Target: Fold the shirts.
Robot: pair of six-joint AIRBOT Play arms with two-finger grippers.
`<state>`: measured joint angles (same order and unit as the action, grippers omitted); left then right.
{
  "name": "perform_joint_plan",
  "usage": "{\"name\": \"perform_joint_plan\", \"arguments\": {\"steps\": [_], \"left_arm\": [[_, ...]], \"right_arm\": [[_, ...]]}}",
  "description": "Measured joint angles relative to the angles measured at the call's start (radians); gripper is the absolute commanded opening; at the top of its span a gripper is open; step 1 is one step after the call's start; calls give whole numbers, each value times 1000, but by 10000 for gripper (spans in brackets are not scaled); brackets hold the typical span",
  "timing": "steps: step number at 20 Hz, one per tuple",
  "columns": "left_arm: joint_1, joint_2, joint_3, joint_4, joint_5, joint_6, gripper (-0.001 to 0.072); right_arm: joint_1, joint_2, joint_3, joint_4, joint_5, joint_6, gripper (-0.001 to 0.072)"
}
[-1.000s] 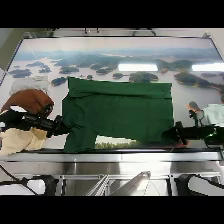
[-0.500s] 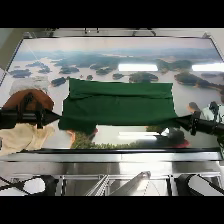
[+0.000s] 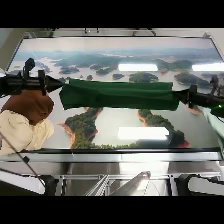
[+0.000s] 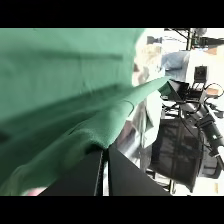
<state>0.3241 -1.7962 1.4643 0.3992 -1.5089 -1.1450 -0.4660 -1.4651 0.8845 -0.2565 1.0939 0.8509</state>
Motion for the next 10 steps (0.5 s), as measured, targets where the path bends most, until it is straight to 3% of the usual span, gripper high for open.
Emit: {"name": "perform_joint_plan", "arguments": {"steps": [8, 9, 10], "left_arm": [[-82, -374, 405, -7, 5, -68, 12], [-91, -402, 438, -7, 1, -72, 26], [-98, -427, 468, -6, -7, -76, 129]], "right_arm": [[99, -163, 114, -16, -185, -56, 16], [109, -167, 116, -31, -212, -57, 16], [119, -171, 117, -50, -235, -56, 16]]}}
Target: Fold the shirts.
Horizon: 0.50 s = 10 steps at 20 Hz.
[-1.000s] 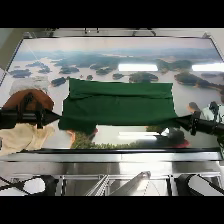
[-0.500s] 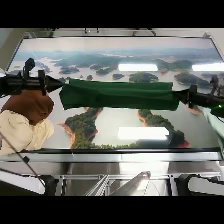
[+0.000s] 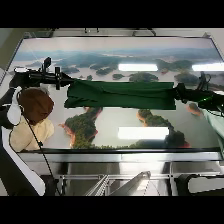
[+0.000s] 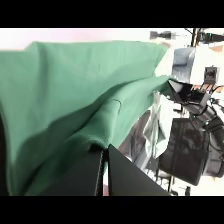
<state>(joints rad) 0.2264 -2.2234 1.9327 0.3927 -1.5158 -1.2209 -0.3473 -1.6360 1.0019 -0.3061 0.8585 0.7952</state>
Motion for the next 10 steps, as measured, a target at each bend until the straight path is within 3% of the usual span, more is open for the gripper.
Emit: {"name": "perform_joint_plan", "arguments": {"steps": [1, 2, 4, 8, 9, 10], "left_arm": [[-5, -18, 23, 2, -10, -5, 237], [-7, -32, 43, 2, -18, -18, 237], [-6, -49, 65, 6, -28, -30, 237], [14, -60, 82, 1, -53, -66, 237], [23, -57, 85, 0, -65, -72, 238], [32, -51, 86, -1, -77, -76, 237]], "right_arm": [[9, -2, 2, -19, -19, 8, 16], [16, -4, 3, -39, -33, 20, 23], [24, -6, 4, -68, -55, 31, 355], [24, -3, 6, -99, -61, 42, 376], [18, 3, 10, -115, -52, 42, 449], [7, 12, 16, -139, -45, 45, 610]]}}
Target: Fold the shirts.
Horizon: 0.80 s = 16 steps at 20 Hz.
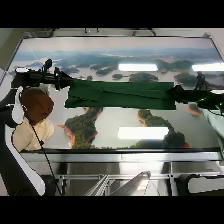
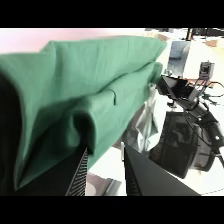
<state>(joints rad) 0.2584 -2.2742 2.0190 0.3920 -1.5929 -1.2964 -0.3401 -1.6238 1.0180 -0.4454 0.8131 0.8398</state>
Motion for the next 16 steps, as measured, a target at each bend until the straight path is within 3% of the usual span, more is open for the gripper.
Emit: {"name": "perform_joint_plan", "arguments": {"steps": [1, 4, 5, 6, 7, 8, 14, 15, 16], "left_arm": [[11, 10, 1, -1, -9, -6, 237], [57, 59, 3, -3, -23, -11, 236], [70, 79, 3, -5, -24, -11, 234], [78, 98, 3, -5, -27, -13, 215], [81, 116, 3, -5, -32, -13, 109], [80, 135, 3, -5, -34, -13, 2], [-7, 203, 3, -3, -55, 25, 2], [-32, 207, 2, 0, -56, 29, 2], [-58, 210, -3, 0, -55, 32, 1]], "right_arm": [[-14, 12, 9, -39, 9, 13, 693], [-69, 38, 43, -171, 45, 111, 694], [-87, 41, 53, -204, 63, 146, 647], [-101, 44, 60, -225, 82, 170, 506], [-111, 46, 66, -239, 105, 193, 398], [-117, 47, 69, -246, 125, 205, 362], [-132, 46, 79, -128, 167, 220, 374], [-132, 46, 82, -111, 166, 202, 484], [-133, 44, 85, -104, 161, 187, 548]]}}
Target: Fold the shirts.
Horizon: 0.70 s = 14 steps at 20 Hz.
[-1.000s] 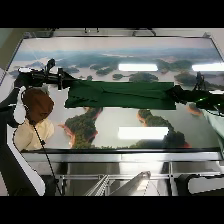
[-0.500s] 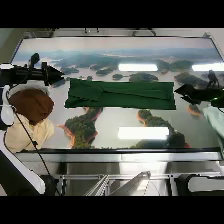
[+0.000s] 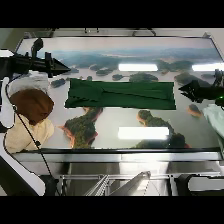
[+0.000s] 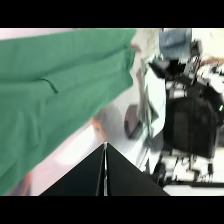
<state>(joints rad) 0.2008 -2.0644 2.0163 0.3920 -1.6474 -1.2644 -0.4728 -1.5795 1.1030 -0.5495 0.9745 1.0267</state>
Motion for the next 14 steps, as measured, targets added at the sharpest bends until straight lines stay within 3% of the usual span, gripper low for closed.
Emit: {"name": "perform_joint_plan", "arguments": {"steps": [5, 10, 14], "left_arm": [[-179, 5, -62, 103, 130, 5, 1], [-378, 5, -132, 277, 341, 7, 2], [-483, 5, -148, 326, 459, 7, 2]], "right_arm": [[7, -43, 29, -18, -26, -16, 549], [51, -111, 91, -163, -18, 76, 554], [88, -167, 133, -230, -9, 129, 553]]}}
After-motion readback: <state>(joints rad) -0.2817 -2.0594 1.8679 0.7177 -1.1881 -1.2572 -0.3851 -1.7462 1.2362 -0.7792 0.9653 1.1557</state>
